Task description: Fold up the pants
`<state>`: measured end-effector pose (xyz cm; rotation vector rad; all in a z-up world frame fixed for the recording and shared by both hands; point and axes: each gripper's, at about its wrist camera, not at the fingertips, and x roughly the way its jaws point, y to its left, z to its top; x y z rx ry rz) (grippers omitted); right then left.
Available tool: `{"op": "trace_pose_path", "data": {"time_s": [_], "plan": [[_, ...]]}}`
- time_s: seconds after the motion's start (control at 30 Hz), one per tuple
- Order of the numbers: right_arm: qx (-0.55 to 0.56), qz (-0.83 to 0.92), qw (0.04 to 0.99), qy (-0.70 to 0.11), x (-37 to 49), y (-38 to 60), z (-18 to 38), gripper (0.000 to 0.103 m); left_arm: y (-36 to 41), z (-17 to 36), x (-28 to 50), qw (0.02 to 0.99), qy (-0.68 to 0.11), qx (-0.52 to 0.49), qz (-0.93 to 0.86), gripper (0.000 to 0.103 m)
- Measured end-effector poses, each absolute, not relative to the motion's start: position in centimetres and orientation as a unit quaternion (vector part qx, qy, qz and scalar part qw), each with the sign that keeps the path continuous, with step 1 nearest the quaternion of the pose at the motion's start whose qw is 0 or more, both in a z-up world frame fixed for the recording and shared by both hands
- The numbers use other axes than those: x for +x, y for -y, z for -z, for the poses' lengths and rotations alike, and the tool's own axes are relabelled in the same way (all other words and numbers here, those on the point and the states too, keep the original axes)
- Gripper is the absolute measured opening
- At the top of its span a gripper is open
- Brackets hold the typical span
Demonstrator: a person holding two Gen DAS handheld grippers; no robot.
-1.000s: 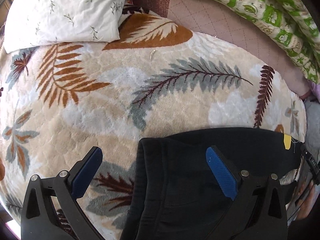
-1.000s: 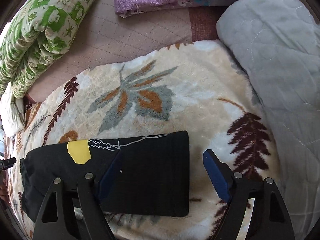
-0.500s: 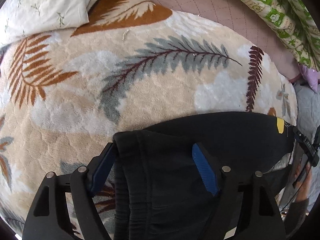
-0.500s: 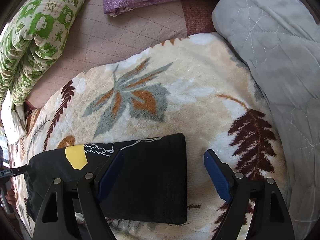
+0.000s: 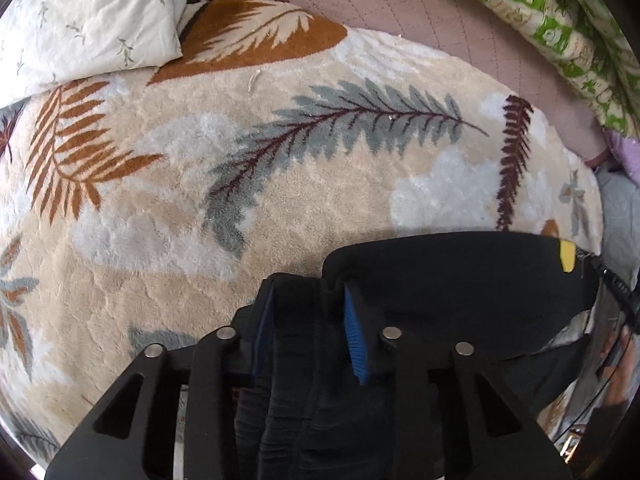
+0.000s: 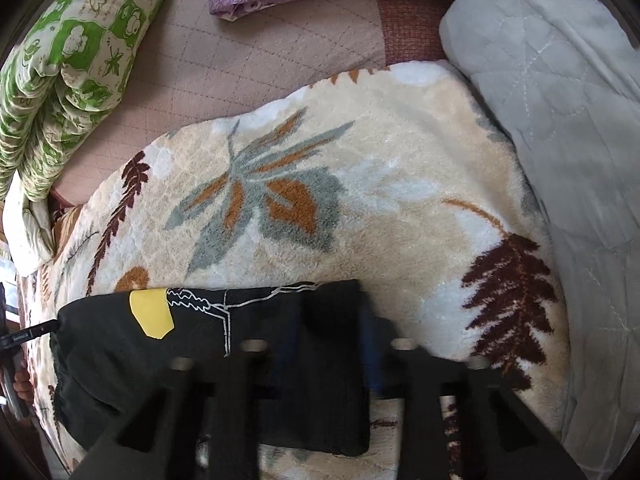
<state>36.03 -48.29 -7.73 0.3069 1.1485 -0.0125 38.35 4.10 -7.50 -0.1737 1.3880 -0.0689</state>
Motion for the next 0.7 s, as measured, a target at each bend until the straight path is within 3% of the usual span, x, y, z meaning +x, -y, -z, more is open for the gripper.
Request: {"op": "trace_pose_path", "data": {"time_s": [0.17, 0.5, 0.53, 0.6, 0.67, 0.7], "plan": [[0.147, 0.005, 0.841, -0.521, 34.6, 48.4, 6.3, 0.011, -4.0, 5.2, 37.0, 0.786, -0.613, -0.073, 0.026, 0.026], [0.083, 0.0, 0.881, -0.465, 30.9, 46.4, 1.5, 0.009, -3.7, 0.3, 32.7, 0.831, -0.554, -0.049, 0.0, 0.023], [0.079, 0.0, 0.887, -0.455, 30.2, 46.2, 0.9, 0.009, -3.7, -0.1, 32.1, 0.836, -0.547, -0.05, -0.003, 0.017], [0.073, -0.001, 0.894, -0.443, 29.1, 46.0, 0.0, 0.009, -3.7, -0.7, 30.7, 0.841, -0.538, -0.049, -0.01, 0.015], [0.062, -0.003, 0.902, -0.428, 27.6, 45.7, -1.0, 0.009, -3.8, -1.0, 29.1, 0.848, -0.528, -0.042, -0.021, 0.003], [0.058, -0.007, 0.905, -0.421, 26.6, 45.5, -1.4, 0.009, -3.9, -1.1, 28.4, 0.85, -0.524, -0.039, -0.027, 0.003]]}}
